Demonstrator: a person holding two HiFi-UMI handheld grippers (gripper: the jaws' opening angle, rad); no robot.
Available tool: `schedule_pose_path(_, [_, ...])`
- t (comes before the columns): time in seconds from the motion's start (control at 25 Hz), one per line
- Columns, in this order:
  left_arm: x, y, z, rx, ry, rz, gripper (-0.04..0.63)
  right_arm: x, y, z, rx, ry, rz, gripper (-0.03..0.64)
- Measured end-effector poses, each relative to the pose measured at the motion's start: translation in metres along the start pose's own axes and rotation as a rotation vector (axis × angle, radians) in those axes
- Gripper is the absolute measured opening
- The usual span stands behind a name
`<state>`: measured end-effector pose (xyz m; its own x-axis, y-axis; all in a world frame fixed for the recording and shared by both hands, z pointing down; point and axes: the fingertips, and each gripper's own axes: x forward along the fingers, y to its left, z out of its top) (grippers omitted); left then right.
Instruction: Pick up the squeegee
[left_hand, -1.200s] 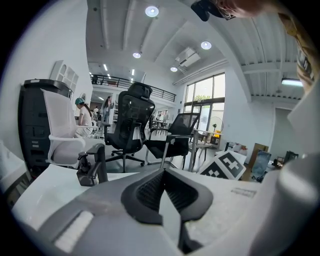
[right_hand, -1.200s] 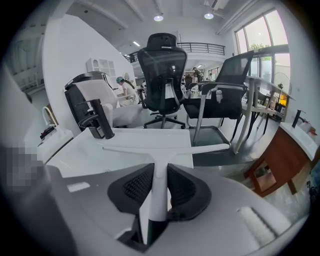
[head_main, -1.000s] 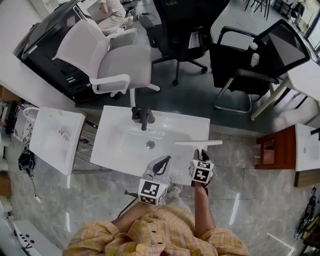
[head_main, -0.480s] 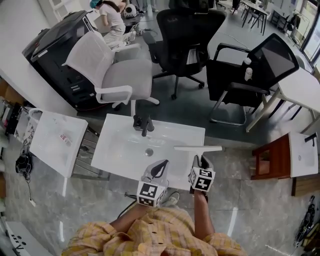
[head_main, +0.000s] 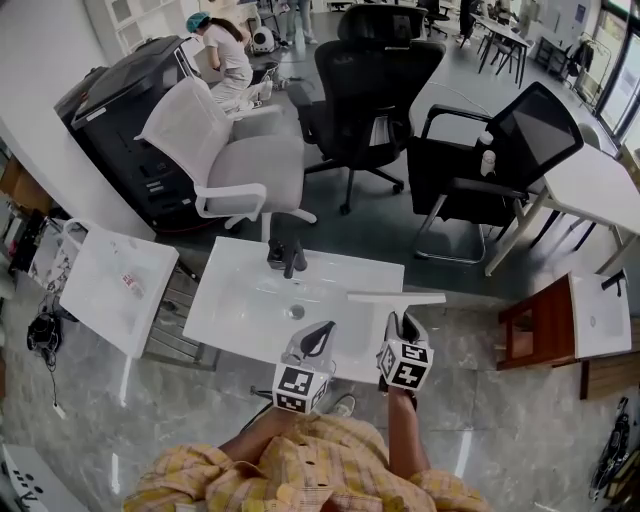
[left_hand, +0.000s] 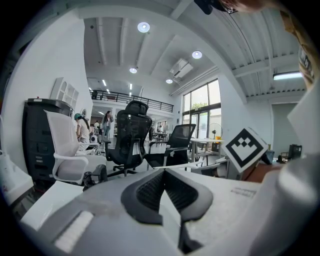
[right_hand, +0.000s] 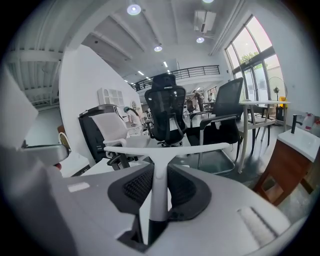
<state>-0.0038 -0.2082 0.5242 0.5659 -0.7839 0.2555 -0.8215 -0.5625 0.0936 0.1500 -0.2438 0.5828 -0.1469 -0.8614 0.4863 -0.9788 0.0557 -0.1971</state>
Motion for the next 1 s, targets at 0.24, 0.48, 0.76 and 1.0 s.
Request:
schedule_pose_path(0.24, [-0.009, -0.002, 0.008, 0.01, -0.031, 0.004, 0.0, -0.017, 0.01, 0.017, -0.011, -0.05, 0.011, 0.081])
schedule_pose_path(0.48, [-0.019, -0.004, 0.017, 0.01, -0.07, 0.01, 0.0, -0.037, 0.023, 0.035, -0.028, -0.106, 0.031, 0.081])
schedule_pose_path(0.76, [-0.03, -0.005, 0.026, 0.011, -0.108, 0.013, 0.0, -0.058, 0.042, 0.05, -0.06, -0.155, 0.058, 0.081])
schedule_pose_path(1.0, [-0.034, -0.004, 0.03, 0.01, -0.124, 0.012, 0.0, -0.067, 0.046, 0.057, -0.058, -0.184, 0.067, 0.081])
